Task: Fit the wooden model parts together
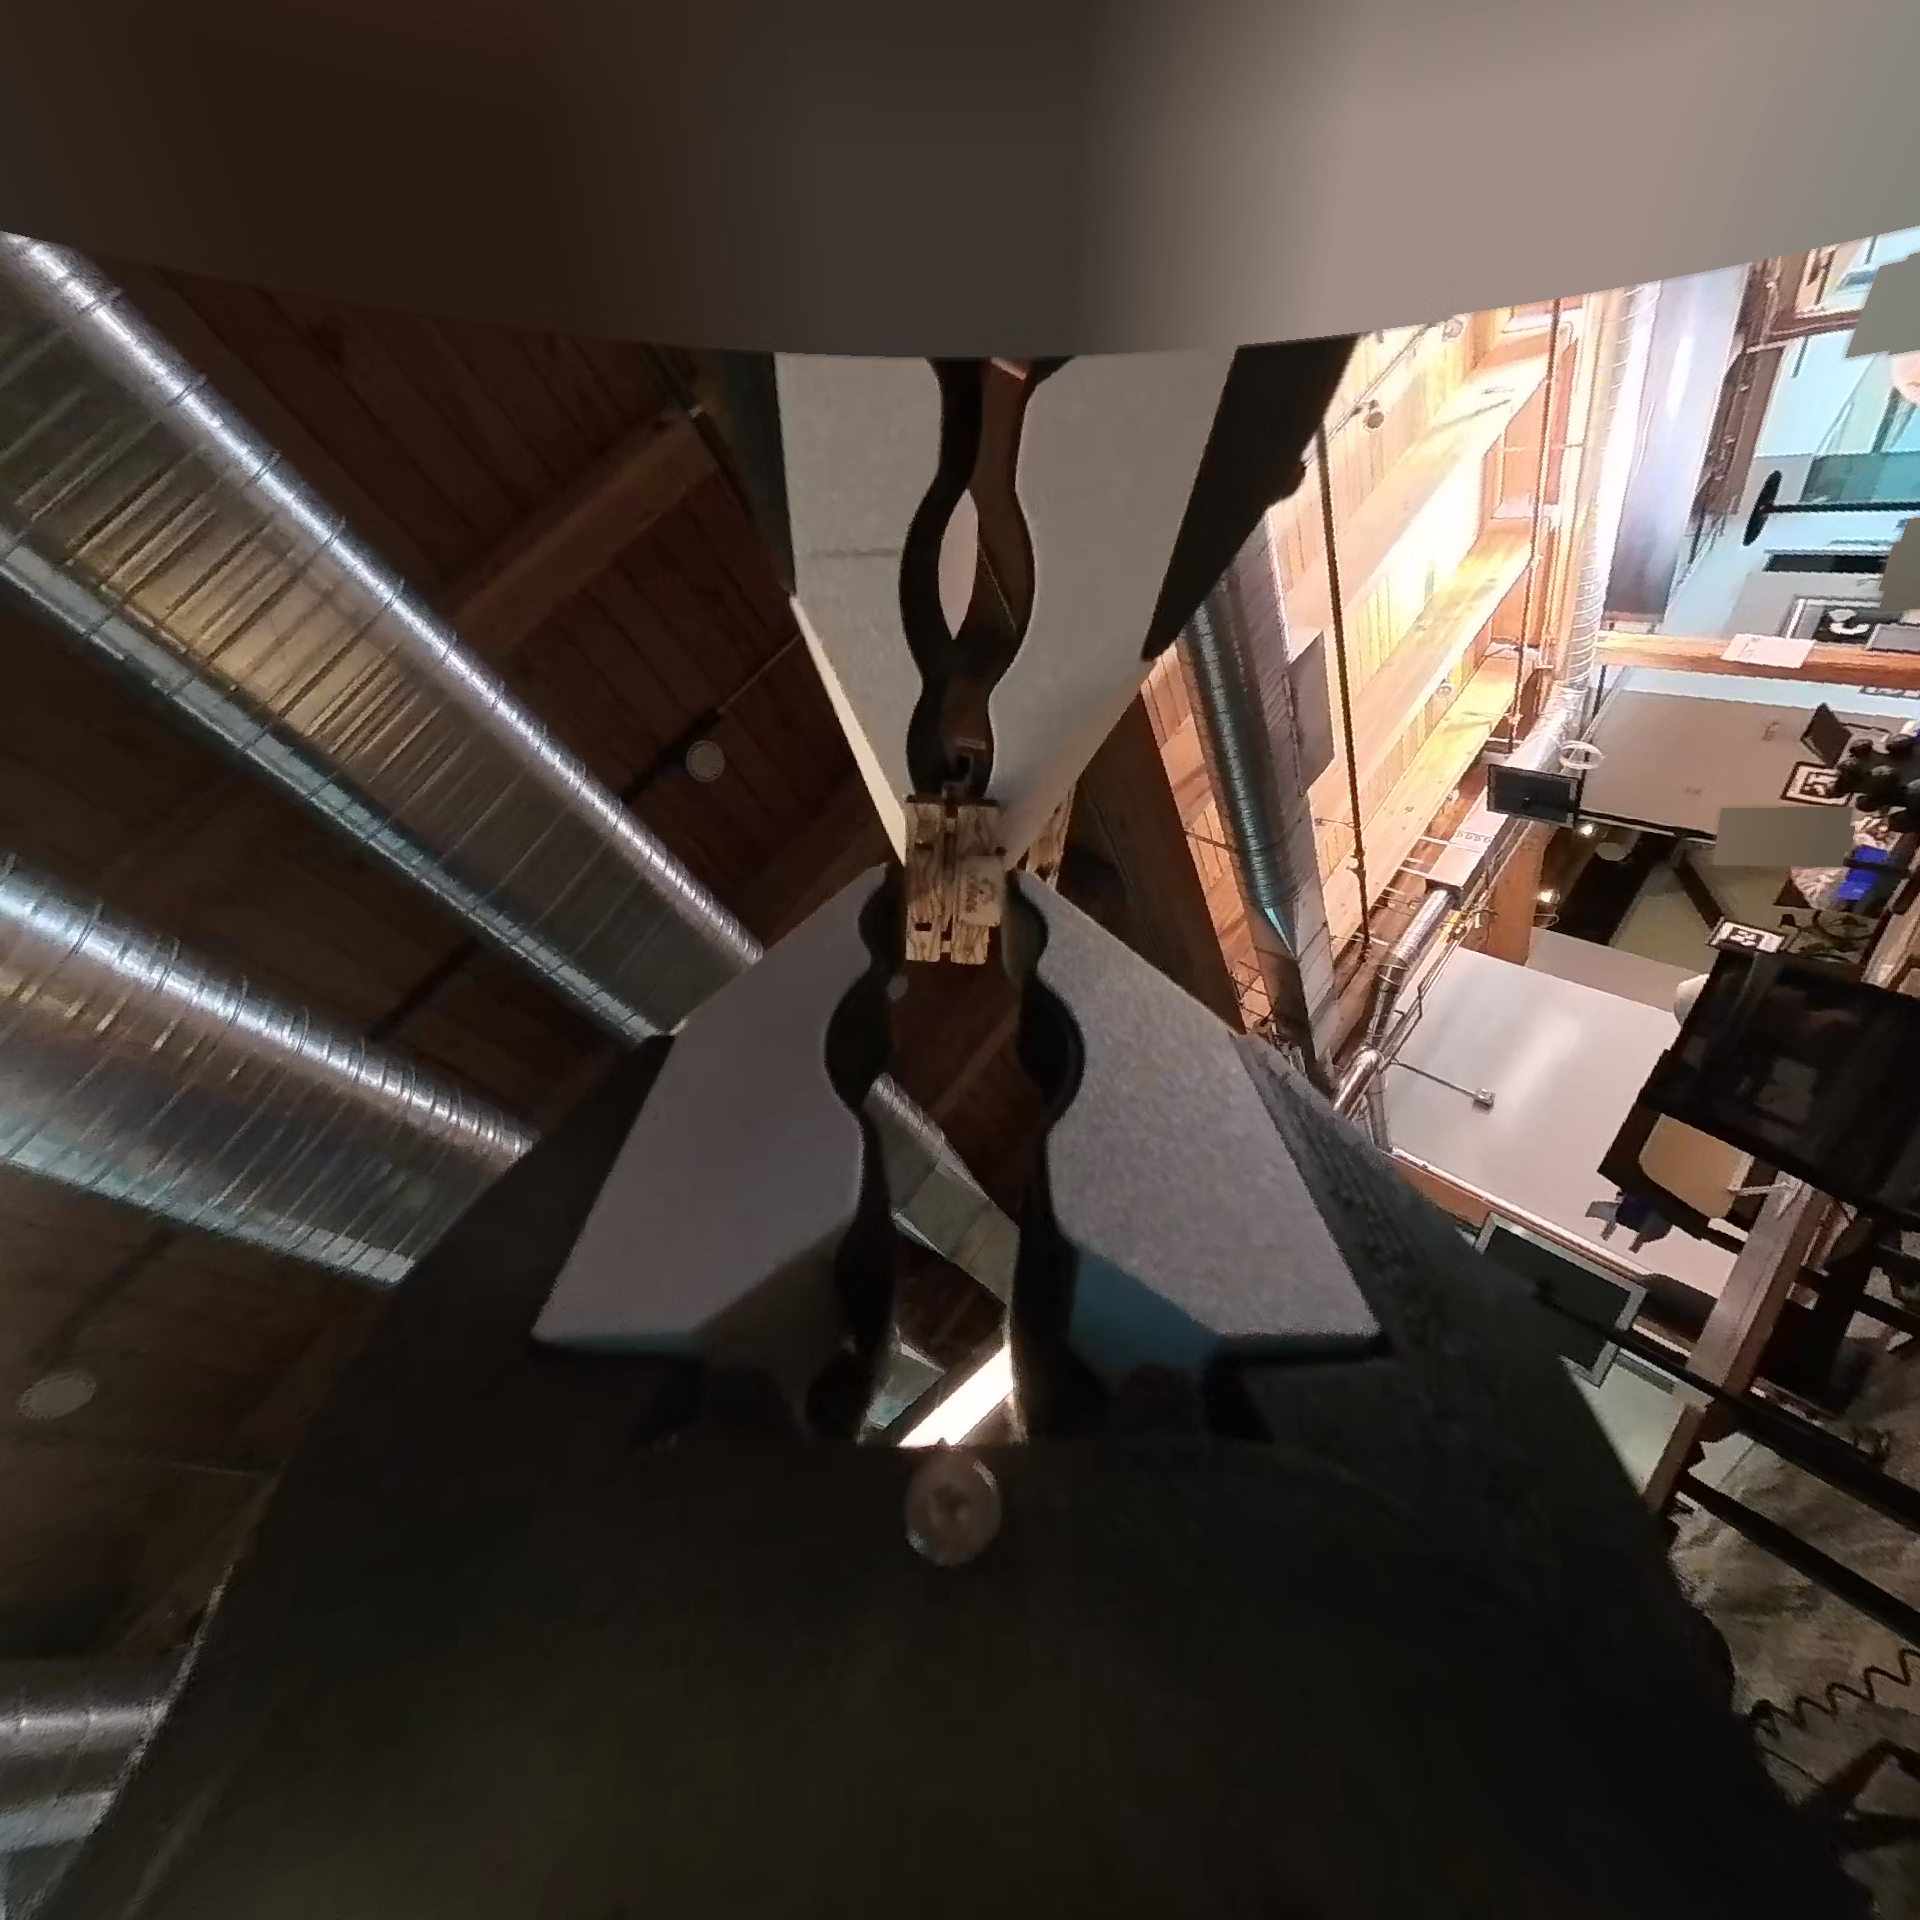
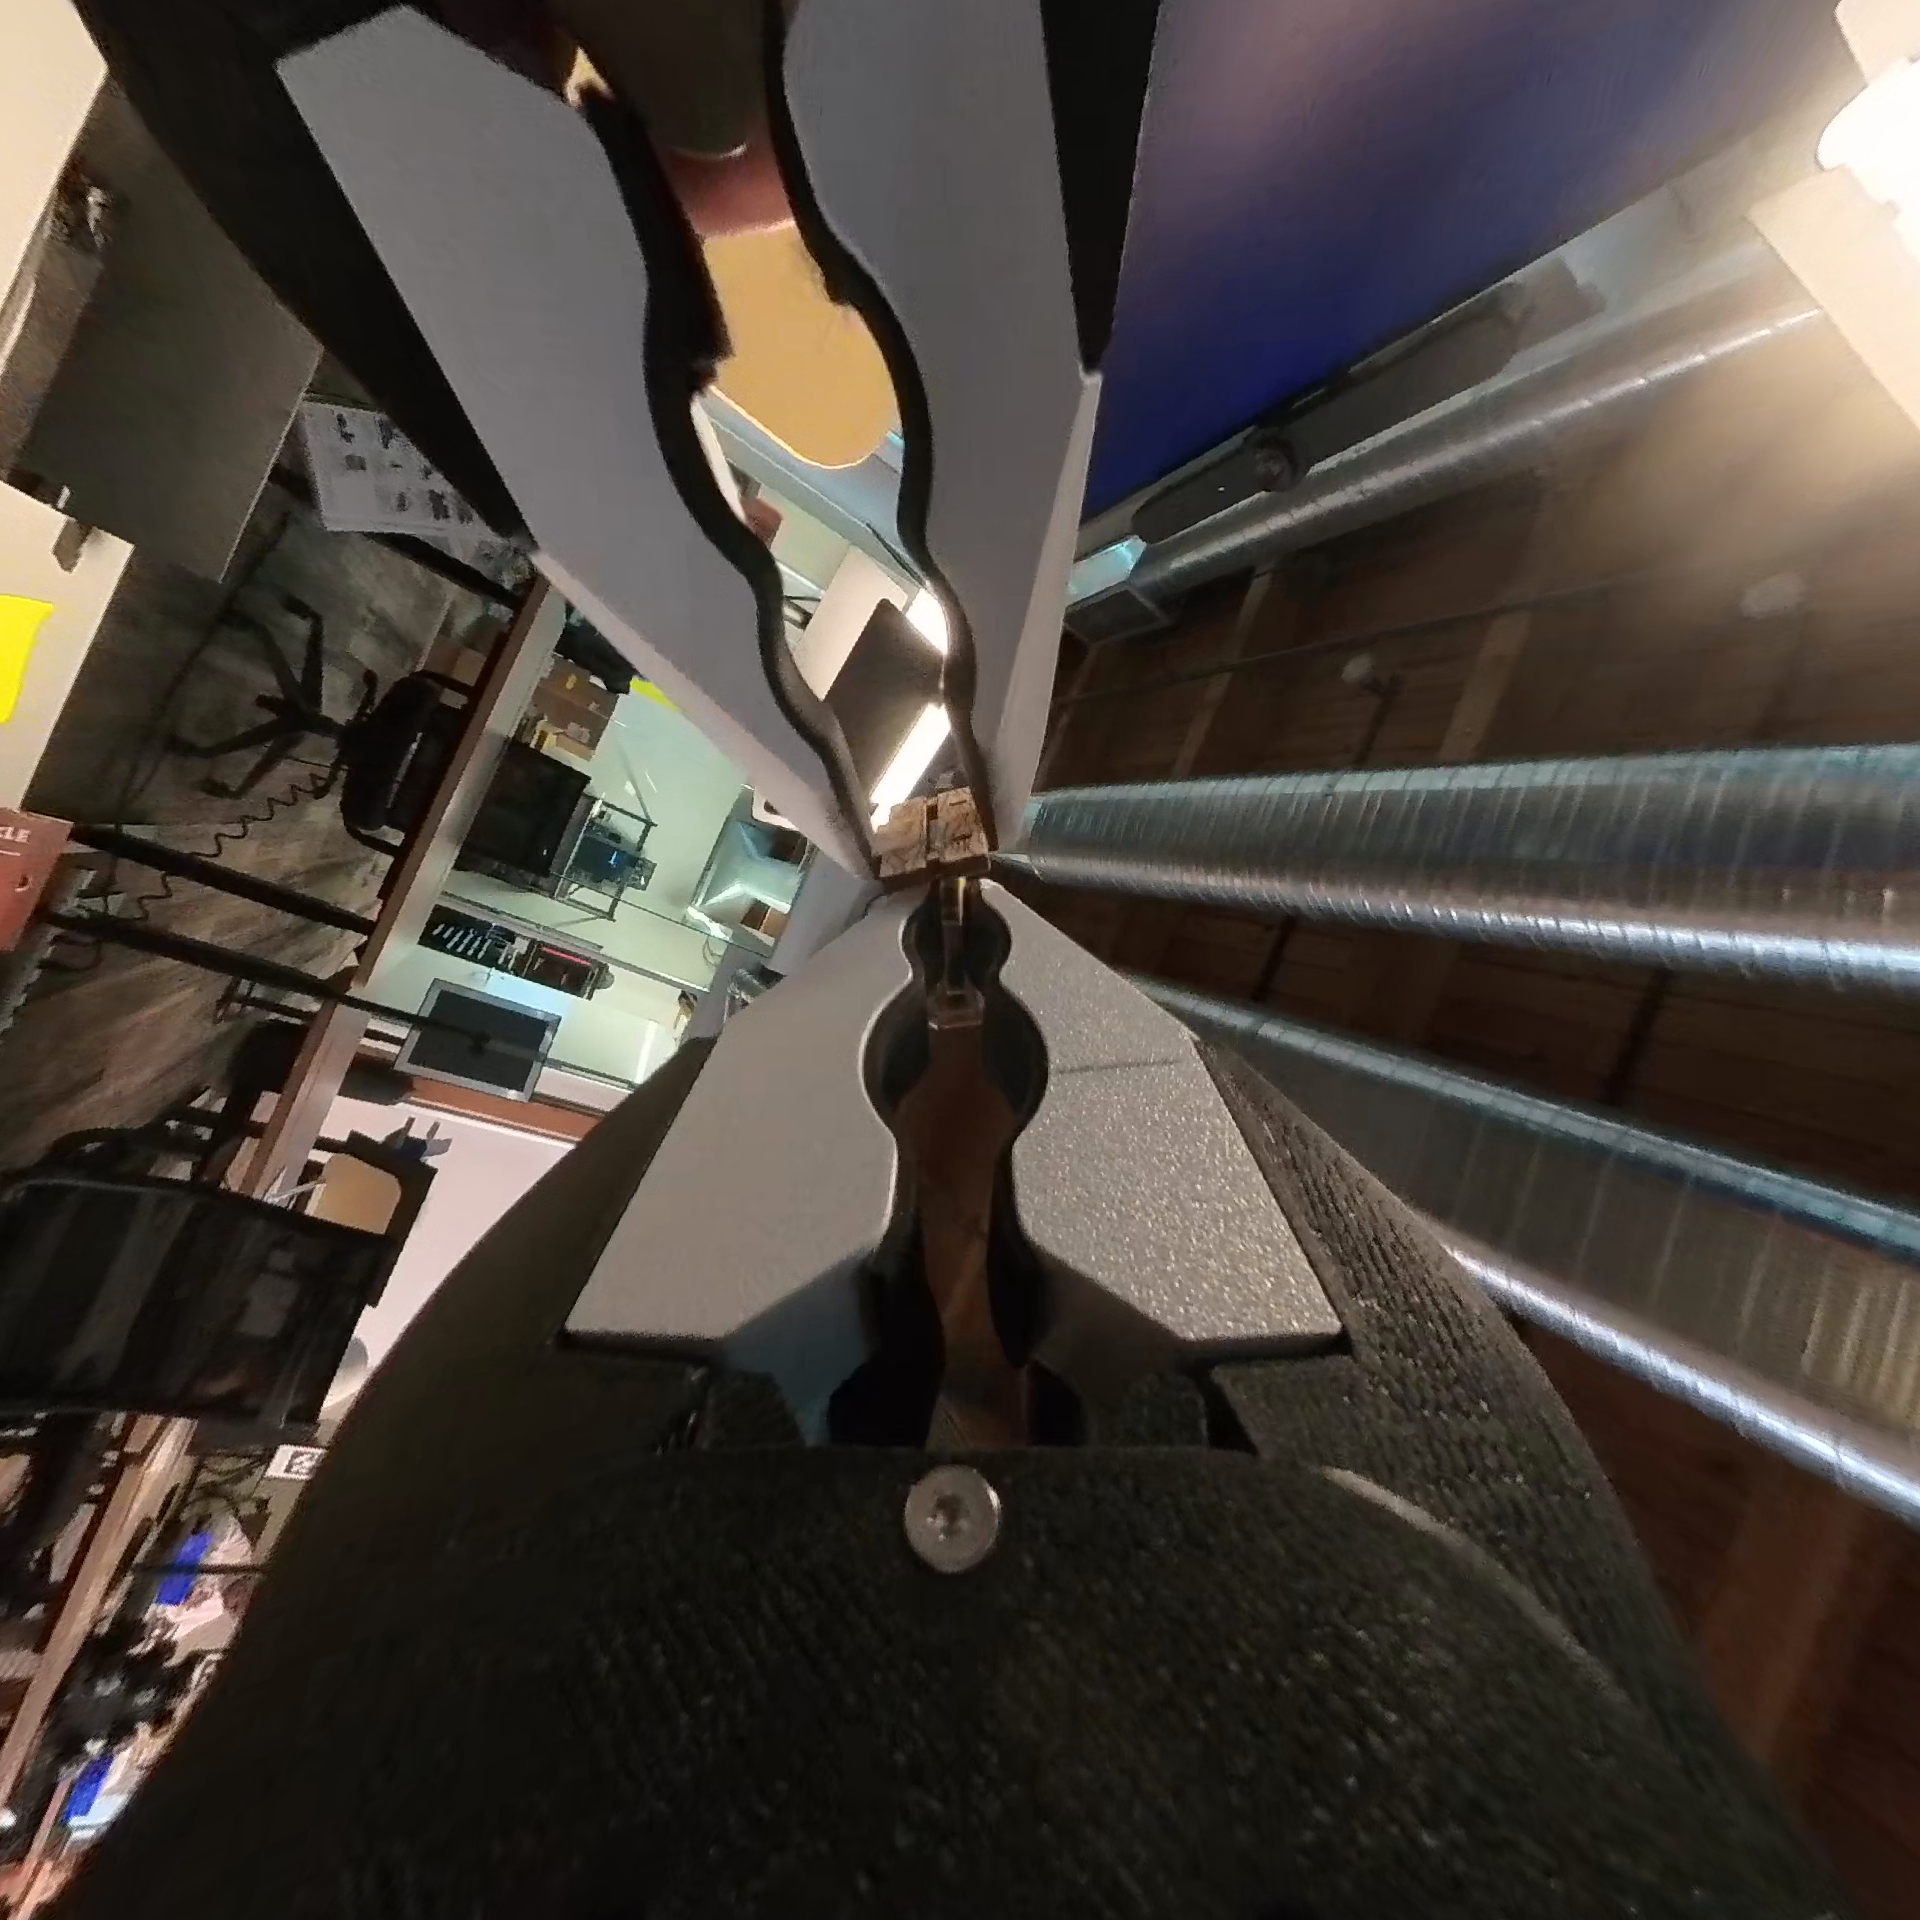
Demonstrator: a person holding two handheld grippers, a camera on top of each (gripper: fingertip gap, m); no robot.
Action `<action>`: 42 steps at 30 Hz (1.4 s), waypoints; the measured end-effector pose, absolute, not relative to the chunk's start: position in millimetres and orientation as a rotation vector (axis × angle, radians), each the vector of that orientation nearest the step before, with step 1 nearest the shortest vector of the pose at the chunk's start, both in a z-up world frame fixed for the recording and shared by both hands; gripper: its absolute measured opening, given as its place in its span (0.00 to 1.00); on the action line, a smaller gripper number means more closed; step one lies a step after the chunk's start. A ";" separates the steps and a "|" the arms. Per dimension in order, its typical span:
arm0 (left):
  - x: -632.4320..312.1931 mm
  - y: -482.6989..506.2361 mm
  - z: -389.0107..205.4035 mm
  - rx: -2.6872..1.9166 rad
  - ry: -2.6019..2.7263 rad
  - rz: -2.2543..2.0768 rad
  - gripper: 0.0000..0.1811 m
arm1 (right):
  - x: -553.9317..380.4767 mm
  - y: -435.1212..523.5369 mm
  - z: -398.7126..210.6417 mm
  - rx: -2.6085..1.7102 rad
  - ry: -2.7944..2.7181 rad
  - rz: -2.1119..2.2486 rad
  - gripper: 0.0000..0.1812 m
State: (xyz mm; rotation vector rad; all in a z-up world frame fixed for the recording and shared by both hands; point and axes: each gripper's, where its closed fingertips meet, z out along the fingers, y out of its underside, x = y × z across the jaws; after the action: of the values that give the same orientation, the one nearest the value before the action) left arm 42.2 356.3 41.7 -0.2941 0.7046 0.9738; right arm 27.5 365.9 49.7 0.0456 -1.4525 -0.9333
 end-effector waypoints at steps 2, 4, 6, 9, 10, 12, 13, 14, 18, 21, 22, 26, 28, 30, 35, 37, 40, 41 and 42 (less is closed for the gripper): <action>41.2 355.2 42.3 -0.292 0.702 0.979 0.09 | 26.4 365.0 50.1 0.044 -1.449 -0.935 0.01; 40.7 353.9 43.1 -0.288 0.698 0.977 0.09 | 25.9 363.9 50.9 0.036 -1.444 -0.933 0.01; 40.8 352.2 44.1 -0.288 0.692 0.967 0.09 | 25.9 362.6 51.5 0.023 -1.442 -0.928 0.01; 41.3 350.0 45.3 -0.281 0.687 0.966 0.09 | 26.2 360.6 52.5 0.024 -1.435 -0.937 0.01; 41.4 349.4 45.5 -0.279 0.686 0.969 0.09 | 26.3 360.2 52.7 0.022 -1.434 -0.938 0.01; 41.4 348.9 45.7 -0.277 0.687 0.976 0.09 | 26.3 360.0 52.9 0.015 -1.434 -0.936 0.01; 41.4 348.9 45.7 -0.276 0.688 0.981 0.09 | 26.3 359.7 53.1 0.015 -1.431 -0.939 0.01; 42.3 348.3 45.3 -0.268 0.691 0.988 0.09 | 26.3 359.0 53.7 0.019 -1.425 -0.945 0.01; 46.3 345.9 44.7 -0.254 0.698 0.983 0.09 | 27.6 356.4 56.5 0.059 -1.389 -1.006 0.01; 46.0 346.1 44.7 -0.253 0.697 0.987 0.09 | 29.0 357.2 54.7 0.066 -1.391 -1.019 0.00; 46.3 346.2 44.6 -0.253 0.699 0.985 0.09 | 29.6 357.2 54.3 0.067 -1.391 -1.018 0.01; 47.3 346.5 44.2 -0.253 0.702 0.988 0.09 | 31.8 355.0 54.5 0.072 -1.384 -1.012 0.01; 47.3 346.4 44.2 -0.253 0.703 0.990 0.09 | 32.5 353.9 54.3 0.073 -1.382 -1.008 0.01; 47.7 345.9 44.1 -0.249 0.705 0.993 0.09 | 33.0 353.1 54.0 0.077 -1.379 -1.008 0.01; 49.1 345.8 43.6 -0.247 0.709 0.997 0.09 | 34.5 353.4 53.2 0.081 -1.375 -1.015 0.01; 49.4 346.8 43.2 -0.251 0.712 0.996 0.09 | 34.8 354.3 52.8 0.082 -1.373 -1.022 0.01; 49.7 348.9 41.8 -0.257 0.719 0.999 0.09 | 34.7 356.9 51.0 0.082 -1.380 -1.030 0.01; 49.9 349.6 41.6 -0.260 0.721 0.998 0.09 | 34.8 357.8 50.4 0.080 -1.384 -1.029 0.00; 50.2 350.2 41.2 -0.264 0.724 0.996 0.09 | 34.7 358.7 49.7 0.079 -1.388 -1.028 0.00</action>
State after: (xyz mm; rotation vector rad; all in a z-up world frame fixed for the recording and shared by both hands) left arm 50.2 350.2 41.2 -0.2637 0.7241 0.9959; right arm 34.7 358.7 49.7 0.0791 -1.3877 -1.0284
